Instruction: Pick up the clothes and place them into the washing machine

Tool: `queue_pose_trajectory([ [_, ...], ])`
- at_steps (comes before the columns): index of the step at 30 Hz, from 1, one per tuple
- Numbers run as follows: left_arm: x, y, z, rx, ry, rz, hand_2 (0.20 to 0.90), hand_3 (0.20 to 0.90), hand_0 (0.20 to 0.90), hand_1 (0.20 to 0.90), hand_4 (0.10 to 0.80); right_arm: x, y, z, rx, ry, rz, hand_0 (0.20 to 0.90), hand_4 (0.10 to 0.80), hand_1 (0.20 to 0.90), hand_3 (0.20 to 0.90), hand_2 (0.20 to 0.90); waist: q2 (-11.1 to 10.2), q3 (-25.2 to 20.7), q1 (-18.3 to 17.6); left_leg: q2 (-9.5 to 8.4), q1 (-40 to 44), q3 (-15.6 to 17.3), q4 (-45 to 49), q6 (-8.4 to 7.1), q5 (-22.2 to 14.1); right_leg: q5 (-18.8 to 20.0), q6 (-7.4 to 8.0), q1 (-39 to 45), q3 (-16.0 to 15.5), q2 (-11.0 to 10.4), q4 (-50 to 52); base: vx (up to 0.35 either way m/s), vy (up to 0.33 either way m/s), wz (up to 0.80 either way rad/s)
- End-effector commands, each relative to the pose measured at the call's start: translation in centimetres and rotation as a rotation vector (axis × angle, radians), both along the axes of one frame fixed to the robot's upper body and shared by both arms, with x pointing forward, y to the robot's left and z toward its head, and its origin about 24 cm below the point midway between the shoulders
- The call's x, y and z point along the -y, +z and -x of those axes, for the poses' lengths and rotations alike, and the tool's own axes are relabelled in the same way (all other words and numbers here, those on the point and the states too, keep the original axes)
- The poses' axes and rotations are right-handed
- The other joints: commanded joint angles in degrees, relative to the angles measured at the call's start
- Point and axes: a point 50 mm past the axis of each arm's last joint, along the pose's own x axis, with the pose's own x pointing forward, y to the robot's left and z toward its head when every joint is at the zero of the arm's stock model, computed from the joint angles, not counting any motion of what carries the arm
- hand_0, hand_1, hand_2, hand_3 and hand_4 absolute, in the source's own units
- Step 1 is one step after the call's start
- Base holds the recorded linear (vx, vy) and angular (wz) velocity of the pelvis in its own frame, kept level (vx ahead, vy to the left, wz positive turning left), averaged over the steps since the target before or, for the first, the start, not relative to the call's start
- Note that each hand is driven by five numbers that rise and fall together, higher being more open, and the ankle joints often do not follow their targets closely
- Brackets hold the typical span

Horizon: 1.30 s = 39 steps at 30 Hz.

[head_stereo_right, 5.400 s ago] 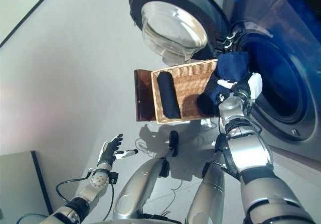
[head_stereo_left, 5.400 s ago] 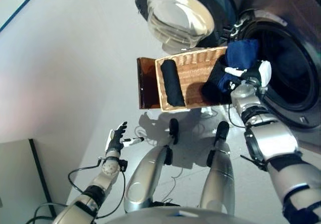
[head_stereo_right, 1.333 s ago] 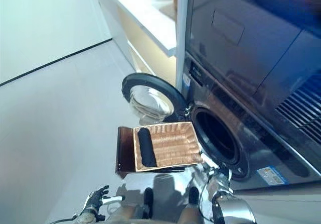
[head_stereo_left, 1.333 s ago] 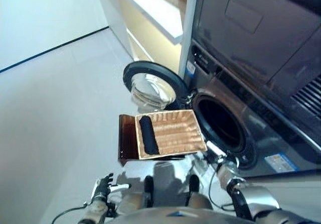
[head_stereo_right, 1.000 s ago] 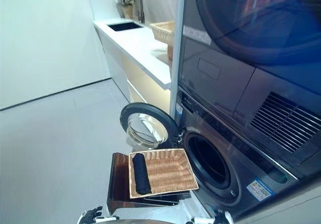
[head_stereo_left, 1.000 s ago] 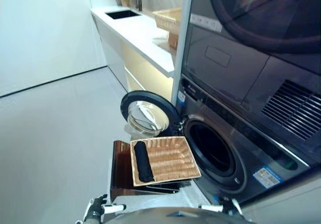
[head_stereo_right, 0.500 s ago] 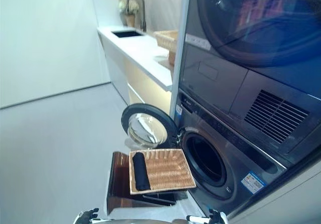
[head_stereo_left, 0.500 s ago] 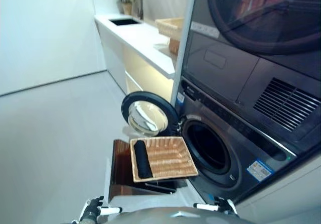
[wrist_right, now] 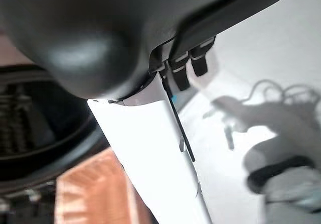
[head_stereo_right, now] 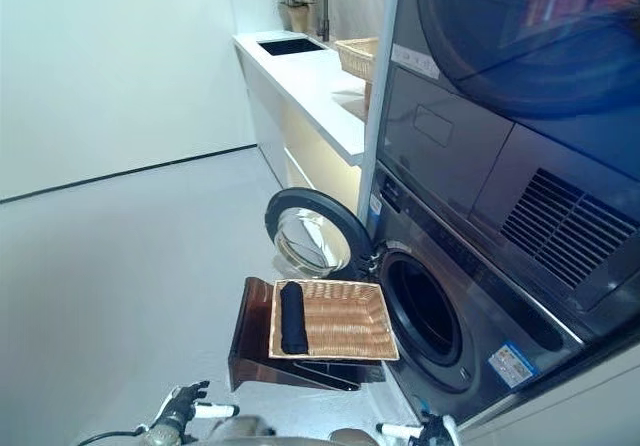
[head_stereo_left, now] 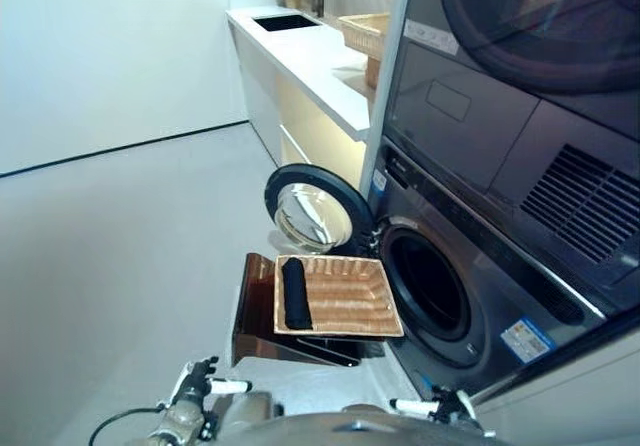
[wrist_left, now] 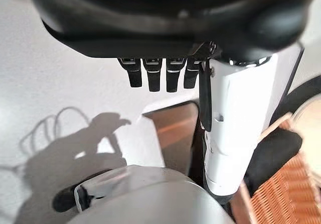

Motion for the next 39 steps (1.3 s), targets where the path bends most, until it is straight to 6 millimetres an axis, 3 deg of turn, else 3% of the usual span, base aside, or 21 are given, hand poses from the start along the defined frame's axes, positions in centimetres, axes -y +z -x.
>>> queue_pose_trajectory([
  [1, 2.1, 0.3, -1.8, 0.095, -0.031, 0.033, 0.9, 0.9, 0.9, 0.9, 0.8, 0.6, 1.9, -4.9, 0.192, 0.042, 0.047, 0.9, 0.8, 0.9, 0.9, 0.9, -0.23, -2.27, 0.47, 4.22, 1.01, 0.93, -16.98, 3.08, 0.23, 9.12, 7.8, 4.03, 3.55, -1.71, -16.58, 0.187, 0.128, -0.3],
  [3, 2.4, 0.5, -2.5, 0.112, -0.057, 0.028, 0.9, 0.9, 0.9, 0.9, 0.8, 0.7, 2.3, -5.6, 0.223, 0.05, 0.057, 0.9, 0.8, 0.9, 0.9, 0.9, 1.23, -2.41, 0.85, 6.29, 1.86, 1.22, -32.22, 1.35, 4.85, 7.98, 8.13, 4.93, 4.27, -1.05, -17.77, 0.211, 0.17, -0.23],
  [6, 3.0, 0.6, -3.1, 0.121, -0.092, 0.027, 0.9, 0.9, 0.9, 0.9, 0.8, 0.6, 2.3, -5.7, 0.225, 0.061, 0.064, 0.9, 0.8, 0.9, 0.9, 0.9, 2.17, -2.41, 1.23, 5.41, 2.24, 1.18, -40.2, 0.08, 8.78, 6.09, 8.03, 6.38, 4.25, -0.85, -18.49, 0.162, 0.115, 0.24],
  [8, 3.1, 0.6, -3.2, 0.124, -0.103, 0.027, 0.9, 0.9, 0.9, 0.9, 0.8, 0.0, 2.1, -5.8, 0.217, 0.081, 0.06, 0.9, 0.8, 0.9, 0.9, 0.9, 2.73, -2.71, 1.45, 4.11, 4.64, -0.84, -42.76, 0.2, 8.99, 5.36, 8.08, 6.08, 5.08, -0.41, -17.81, 0.113, 0.089, -0.08],
  [10, 3.2, 0.8, -3.8, 0.14, -0.13, 0.028, 0.9, 0.9, 0.9, 0.9, 0.8, -0.1, 1.9, -5.4, 0.203, 0.059, 0.048, 0.9, 0.8, 0.9, 0.9, 0.9, 2.4, -3.3, 0.93, 3.92, 6.07, -0.07, -42.64, 0.26, 8.33, 4.87, 8.66, 6.0, 5.85, -1.13, -17.27, 0.179, 0.123, -0.56],
  [14, 3.5, 1.7, -5.8, 0.211, -0.183, 0.053, 0.9, 0.9, 0.9, 0.9, 0.8, 0.6, 1.4, -4.1, 0.14, 0.011, 0.043, 0.9, 0.8, 0.9, 0.9, 0.9, 1.48, -3.2, 1.91, 2.29, 6.69, 2.48, -37.81, 3.0, 3.98, 2.5, 10.4, 6.27, 7.83, -4.53, -11.57, 0.224, 0.147, -0.83],
  [16, 3.5, 2.6, -7.3, 0.271, -0.222, 0.066, 0.9, 0.9, 0.9, 0.9, 0.8, 1.0, 1.5, -4.1, 0.144, -0.008, 0.043, 0.9, 0.8, 0.9, 0.9, 0.9, 1.95, -2.49, 2.21, 2.55, 7.12, 3.38, -36.61, 4.24, 2.28, 2.3, 11.5, 2.29, 8.11, -3.76, -2.33, 0.132, 0.094, -0.62],
  [18, 3.6, 4.3, -9.5, 0.38, -0.295, 0.074, 0.9, 0.9, 0.9, 0.9, 0.8, 1.2, 2.0, -5.0, 0.187, -0.013, 0.038, 0.9, 0.8, 0.9, 0.9, 0.9, 2.09, 0.18, 1.77, 3.07, 7.71, 4.27, -35.69, 4.81, 1.81, 3.05, 13.58, -3.4, 6.41, -2.45, 6.22, 0.004, 0.041, -0.45],
  [19, 3.6, 4.3, -9.5, 0.38, -0.295, 0.074, 0.9, 0.9, 0.9, 0.9, 0.8, 1.2, 2.0, -5.1, 0.188, -0.013, 0.038, 0.9, 0.8, 0.9, 0.9, 0.9, 2.22, -0.02, 1.92, 3.29, 7.45, 4.36, -35.71, 4.74, 1.92, 3.34, 13.53, -3.66, 6.51, -2.25, 6.07, -0.101, 0.053, -0.44],
  [20, 3.8, 5.8, -11.4, 0.45, -0.452, 0.021, 0.9, 0.9, 0.9, 0.9, 0.8, 1.4, 2.6, -6.3, 0.247, -0.022, 0.034, 0.9, 0.8, 0.9, 0.9, 0.9, 2.63, 1.93, 1.49, 3.69, 8.13, 5.71, -35.4, 4.45, 1.26, 4.18, 13.71, -7.55, -0.39, -5.65, 6.06, -0.073, 0.02, -0.43],
  [21, 4.2, 6.6, -12.3, 0.487, -0.549, -0.012, 0.9, 0.9, 0.9, 0.9, 0.8, 1.4, 2.9, -6.8, 0.271, -0.021, 0.035, 0.9, 0.8, 0.9, 0.9, 0.9, 2.86, 2.24, 1.56, 4.41, 9.15, 7.27, -35.37, 3.55, 0.13, 4.38, 13.75, -7.63, -6.37, -10.5, 0.8, -0.035, -0.032, -0.65],
  [22, 4.2, 7.0, -12.8, 0.493, -0.625, -0.05, 0.9, 0.9, 0.9, 0.9, 0.8, 1.7, 3.3, -7.3, 0.291, -0.023, 0.037, 0.9, 0.8, 0.9, 0.9, 0.9, 2.88, 2.18, 1.23, 5.38, 10.05, 8.75, -35.49, 2.57, -0.78, 6.35, 13.78, -7.63, -10.67, -13.51, -5.09, 0.141, -0.099, -0.7],
  [23, 4.2, 7.9, -14.1, 0.516, -0.762, -0.151, 0.9, 0.9, 0.9, 0.9, 0.8, 1.9, 3.3, -7.1, 0.3, -0.033, 0.03, 0.9, 0.8, 0.9, 0.9, 0.9, 2.33, 1.9, 0.57, 5.16, 10.78, 8.95, -35.63, 1.96, -1.5, 7.91, 13.92, -5.96, -10.39, -14.53, -9.53, 0.176, -0.084, -0.79],
  [25, 3.9, 8.4, -14.7, 0.534, -0.818, -0.205, 0.9, 0.9, 0.9, 0.9, 0.8, 2.1, 3.4, -7.0, 0.318, -0.028, 0.031, 0.9, 0.8, 0.9, 0.9, 0.9, 1.71, 1.39, -0.58, 4.47, 11.23, 9.62, -36.52, 2.22, -1.46, 10.07, 14.79, -5.52, -7.87, -14.54, -11.23, 0.105, -0.003, -0.51],
  [27, 4.6, 10.9, -17.3, 0.637, -1.029, -0.359, 0.9, 0.9, 0.9, 0.9, 0.8, 2.8, 5.0, -8.8, 0.428, -0.009, 0.044, 0.9, 0.8, 0.9, 0.9, 0.9, 1.93, 1.77, -2.12, 4.35, 10.7, 10.73, -37.37, 1.95, -1.12, 11.24, 15.22, -7.07, -7.47, -14.57, -11.59, -0.005, -0.001, -0.59],
  [32, 5.8, 14.2, -20.4, 0.706, -1.293, -0.536, 0.9, 0.9, 0.9, 0.9, 0.8, 5.2, 6.5, -9.3, 0.502, -0.042, 0.085, 0.9, 0.8, 0.9, 0.9, 0.9, 3.36, 2.43, -5.26, 4.65, 9.2, 10.82, -39.01, 1.25, 0.24, 12.02, 15.28, -8.21, -7.03, -13.81, -13.4, 0.008, -0.034, -0.22],
  [39, 6.7, 19.8, -24.4, 0.781, -1.675, -0.965, 0.9, 0.9, 0.9, 0.9, 0.8, 8.0, 8.7, -10.5, 0.584, -0.097, 0.145, 0.9, 0.8, 0.9, 0.9, 0.9, 5.07, 5.67, -7.26, 5.33, 5.7, 10.95, -39.26, 0.7, 1.3, 11.85, 15.64, -11.96, -6.24, -13.35, -12.64, -0.045, -0.008, -0.09],
])
